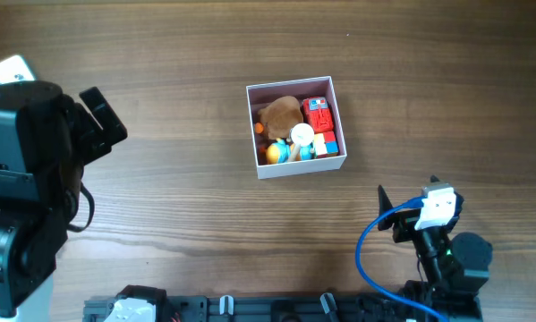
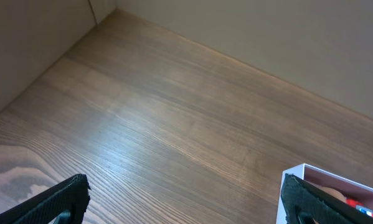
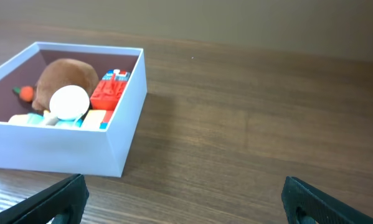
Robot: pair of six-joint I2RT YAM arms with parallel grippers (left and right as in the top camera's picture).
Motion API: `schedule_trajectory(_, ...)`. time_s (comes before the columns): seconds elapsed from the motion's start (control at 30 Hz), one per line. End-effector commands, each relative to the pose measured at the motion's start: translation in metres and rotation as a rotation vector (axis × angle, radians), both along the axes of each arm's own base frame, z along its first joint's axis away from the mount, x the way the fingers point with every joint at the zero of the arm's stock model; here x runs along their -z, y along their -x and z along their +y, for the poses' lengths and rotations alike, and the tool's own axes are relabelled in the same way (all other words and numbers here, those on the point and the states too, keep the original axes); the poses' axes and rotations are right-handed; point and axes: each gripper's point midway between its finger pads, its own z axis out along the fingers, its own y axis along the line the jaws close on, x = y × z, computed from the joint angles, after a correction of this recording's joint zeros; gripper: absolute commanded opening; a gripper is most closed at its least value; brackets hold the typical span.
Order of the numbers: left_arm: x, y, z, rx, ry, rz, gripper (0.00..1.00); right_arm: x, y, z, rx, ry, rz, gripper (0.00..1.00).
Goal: Pack container
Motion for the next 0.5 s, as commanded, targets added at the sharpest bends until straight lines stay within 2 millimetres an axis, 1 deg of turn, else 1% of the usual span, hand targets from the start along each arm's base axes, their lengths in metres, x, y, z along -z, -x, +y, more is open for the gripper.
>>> schedule_trajectory(0.0,-0.0007,0.0007,0.0033,-0.022,0.004,-0.006,1.00,0.0066,-0.0008,0.0054,-0.028,-0.021,-0.003,1.00)
schedule_trajectory(0.47,-0.0007,0.0007,0.0033,-0.022,0.004,-0.006,1.00,0.0059,-0.0019,0.0056,-0.031,-0.019,-0.013,1.00)
